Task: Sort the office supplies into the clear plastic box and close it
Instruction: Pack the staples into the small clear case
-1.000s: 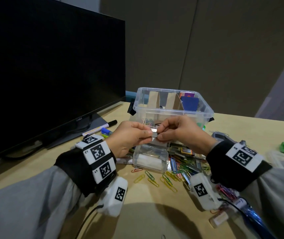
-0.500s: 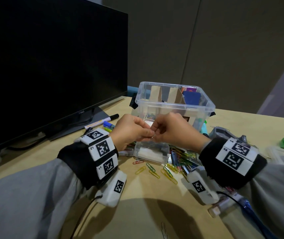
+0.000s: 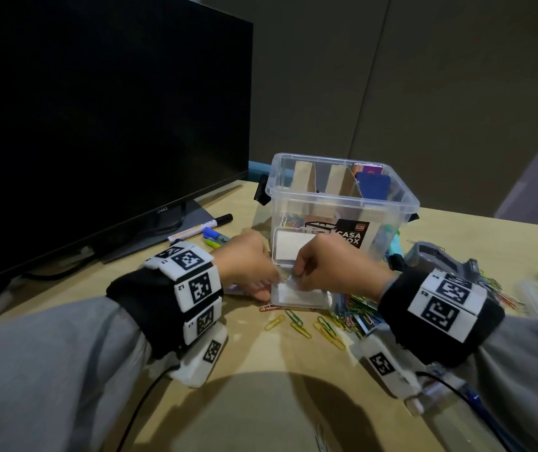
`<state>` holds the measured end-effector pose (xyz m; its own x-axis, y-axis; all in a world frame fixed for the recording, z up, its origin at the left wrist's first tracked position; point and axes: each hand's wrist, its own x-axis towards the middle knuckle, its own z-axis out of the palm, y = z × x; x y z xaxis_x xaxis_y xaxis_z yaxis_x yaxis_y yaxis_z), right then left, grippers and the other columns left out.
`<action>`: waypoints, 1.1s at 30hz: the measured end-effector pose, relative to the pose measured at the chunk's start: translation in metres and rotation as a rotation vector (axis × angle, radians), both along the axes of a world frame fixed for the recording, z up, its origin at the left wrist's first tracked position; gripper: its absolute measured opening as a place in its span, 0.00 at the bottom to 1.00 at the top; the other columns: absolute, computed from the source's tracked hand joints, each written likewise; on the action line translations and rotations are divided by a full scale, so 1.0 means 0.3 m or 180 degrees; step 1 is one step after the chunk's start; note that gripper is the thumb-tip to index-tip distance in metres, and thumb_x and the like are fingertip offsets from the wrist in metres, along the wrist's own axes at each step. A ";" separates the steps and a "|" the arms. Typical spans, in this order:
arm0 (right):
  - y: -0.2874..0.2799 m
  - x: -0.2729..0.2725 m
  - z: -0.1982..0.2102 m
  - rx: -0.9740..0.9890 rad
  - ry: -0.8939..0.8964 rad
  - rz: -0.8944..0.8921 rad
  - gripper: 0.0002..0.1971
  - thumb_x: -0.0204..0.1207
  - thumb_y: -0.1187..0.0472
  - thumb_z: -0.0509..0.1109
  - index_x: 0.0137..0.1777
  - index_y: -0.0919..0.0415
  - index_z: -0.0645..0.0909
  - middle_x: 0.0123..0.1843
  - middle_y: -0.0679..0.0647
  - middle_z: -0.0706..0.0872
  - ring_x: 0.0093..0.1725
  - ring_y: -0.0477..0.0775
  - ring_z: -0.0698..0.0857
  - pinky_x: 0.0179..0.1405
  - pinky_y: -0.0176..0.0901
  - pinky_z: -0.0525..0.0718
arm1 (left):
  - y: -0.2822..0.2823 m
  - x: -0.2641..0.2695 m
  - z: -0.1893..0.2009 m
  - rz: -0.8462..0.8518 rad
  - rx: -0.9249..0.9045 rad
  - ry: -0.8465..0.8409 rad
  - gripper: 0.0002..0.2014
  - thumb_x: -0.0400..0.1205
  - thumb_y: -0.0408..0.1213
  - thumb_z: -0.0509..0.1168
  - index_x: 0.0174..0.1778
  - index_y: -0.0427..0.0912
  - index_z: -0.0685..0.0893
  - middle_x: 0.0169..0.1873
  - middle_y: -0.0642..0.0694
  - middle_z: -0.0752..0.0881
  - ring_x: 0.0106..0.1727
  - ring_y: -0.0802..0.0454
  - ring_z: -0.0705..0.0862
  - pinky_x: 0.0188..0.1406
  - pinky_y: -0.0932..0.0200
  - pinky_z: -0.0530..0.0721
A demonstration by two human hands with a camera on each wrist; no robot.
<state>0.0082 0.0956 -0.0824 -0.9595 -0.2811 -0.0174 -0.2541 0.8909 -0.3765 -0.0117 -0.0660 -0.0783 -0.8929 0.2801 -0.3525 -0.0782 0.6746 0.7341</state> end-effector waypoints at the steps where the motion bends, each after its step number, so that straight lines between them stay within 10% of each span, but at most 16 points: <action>1: 0.001 0.000 0.000 -0.0021 -0.0040 -0.0030 0.04 0.71 0.65 0.78 0.44 0.60 0.90 0.40 0.45 0.89 0.38 0.41 0.85 0.42 0.30 0.85 | 0.005 0.002 -0.002 -0.0030 0.0057 -0.0080 0.06 0.80 0.29 0.71 0.48 0.29 0.83 0.35 0.36 0.88 0.33 0.46 0.89 0.44 0.52 0.91; 4: 0.004 -0.001 -0.006 -0.0059 -0.0201 -0.0121 0.04 0.71 0.64 0.79 0.45 0.62 0.89 0.41 0.50 0.91 0.32 0.40 0.83 0.29 0.23 0.79 | 0.017 0.004 -0.011 -0.0111 0.0120 -0.0263 0.04 0.82 0.27 0.68 0.48 0.29 0.84 0.34 0.37 0.88 0.32 0.47 0.89 0.44 0.51 0.91; 12: 0.011 -0.006 -0.014 0.0288 -0.0016 0.0013 0.03 0.72 0.64 0.76 0.43 0.57 0.91 0.39 0.47 0.90 0.41 0.46 0.88 0.49 0.44 0.89 | 0.026 -0.004 -0.012 -0.0214 -0.0021 -0.0268 0.02 0.82 0.28 0.68 0.46 0.35 0.81 0.33 0.39 0.87 0.37 0.44 0.88 0.53 0.45 0.89; 19: -0.001 0.005 -0.019 0.0870 0.0231 0.0208 0.04 0.76 0.62 0.72 0.48 0.56 0.88 0.44 0.52 0.86 0.45 0.53 0.85 0.49 0.45 0.87 | 0.025 -0.004 -0.010 -0.0209 0.0048 -0.0364 0.03 0.83 0.26 0.66 0.49 0.36 0.80 0.32 0.40 0.85 0.32 0.48 0.86 0.41 0.53 0.90; 29: -0.019 0.001 -0.002 0.0635 0.0253 0.0367 0.06 0.78 0.63 0.70 0.49 0.59 0.90 0.45 0.52 0.90 0.45 0.51 0.87 0.52 0.44 0.87 | 0.027 0.001 -0.010 -0.0227 -0.0002 -0.0414 0.02 0.83 0.27 0.66 0.48 0.37 0.80 0.35 0.39 0.86 0.40 0.44 0.88 0.55 0.45 0.88; 33: 0.033 -0.006 0.035 0.0480 0.0346 0.0305 0.05 0.77 0.64 0.72 0.46 0.60 0.90 0.44 0.52 0.90 0.44 0.48 0.88 0.51 0.41 0.87 | 0.023 0.001 -0.006 -0.0225 0.0068 -0.0503 0.04 0.84 0.27 0.65 0.52 0.31 0.81 0.33 0.38 0.86 0.33 0.49 0.87 0.41 0.55 0.90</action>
<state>0.0065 0.1056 -0.0719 -0.9271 -0.3731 0.0359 -0.3721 0.9049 -0.2065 -0.0114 -0.0590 -0.0803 -0.8047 0.3492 -0.4802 -0.1466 0.6668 0.7306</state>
